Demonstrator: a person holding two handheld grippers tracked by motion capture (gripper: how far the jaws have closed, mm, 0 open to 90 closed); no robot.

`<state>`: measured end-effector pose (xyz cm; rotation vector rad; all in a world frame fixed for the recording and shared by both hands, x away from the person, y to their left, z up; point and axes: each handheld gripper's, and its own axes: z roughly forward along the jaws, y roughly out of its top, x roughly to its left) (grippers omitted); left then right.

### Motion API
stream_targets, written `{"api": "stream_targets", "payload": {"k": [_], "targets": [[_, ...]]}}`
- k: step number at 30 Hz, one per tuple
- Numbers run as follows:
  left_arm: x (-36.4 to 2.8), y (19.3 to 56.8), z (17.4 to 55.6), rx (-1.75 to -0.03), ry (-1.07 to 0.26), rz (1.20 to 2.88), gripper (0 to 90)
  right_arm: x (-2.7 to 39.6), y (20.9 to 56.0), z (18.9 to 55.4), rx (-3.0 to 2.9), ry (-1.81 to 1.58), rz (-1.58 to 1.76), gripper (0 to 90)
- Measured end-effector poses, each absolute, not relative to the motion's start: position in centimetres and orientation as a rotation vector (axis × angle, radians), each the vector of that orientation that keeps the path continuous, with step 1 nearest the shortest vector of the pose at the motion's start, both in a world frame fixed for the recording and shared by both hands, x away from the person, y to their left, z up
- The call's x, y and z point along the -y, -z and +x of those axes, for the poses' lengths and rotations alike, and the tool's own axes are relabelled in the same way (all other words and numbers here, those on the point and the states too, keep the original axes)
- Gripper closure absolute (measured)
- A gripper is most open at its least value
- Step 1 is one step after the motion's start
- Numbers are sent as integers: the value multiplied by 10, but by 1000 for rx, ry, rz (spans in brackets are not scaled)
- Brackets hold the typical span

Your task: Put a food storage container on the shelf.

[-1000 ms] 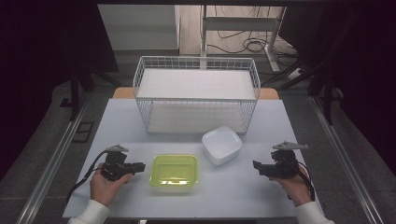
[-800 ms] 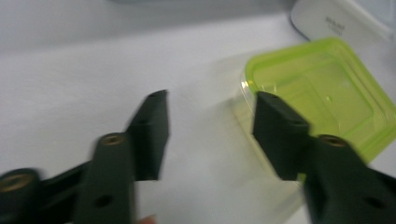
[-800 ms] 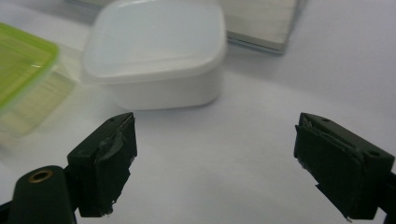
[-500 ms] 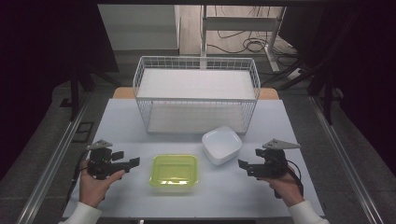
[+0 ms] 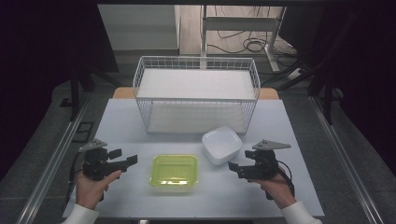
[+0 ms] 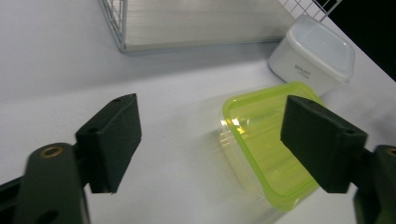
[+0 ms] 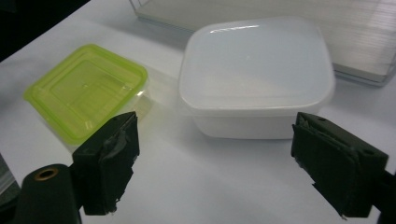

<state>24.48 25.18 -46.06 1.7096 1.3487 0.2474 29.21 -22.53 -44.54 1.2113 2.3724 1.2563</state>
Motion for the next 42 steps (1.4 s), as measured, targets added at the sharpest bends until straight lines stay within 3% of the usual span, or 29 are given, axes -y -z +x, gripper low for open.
{"api": "stream_targets", "payload": {"k": [18, 33, 42], "targets": [[-240, 464, 250, -1363, -107, 1764, 343, 156, 451, 288, -2534, -1268, 1172, 277], [-220, 482, 263, -1389, -12, 1830, 348, 134, 476, 302, -2595, -1291, 1318, 374], [-218, 496, 273, -1425, 115, 1802, 353, 129, 486, 306, -2615, -1269, 1363, 408]]}}
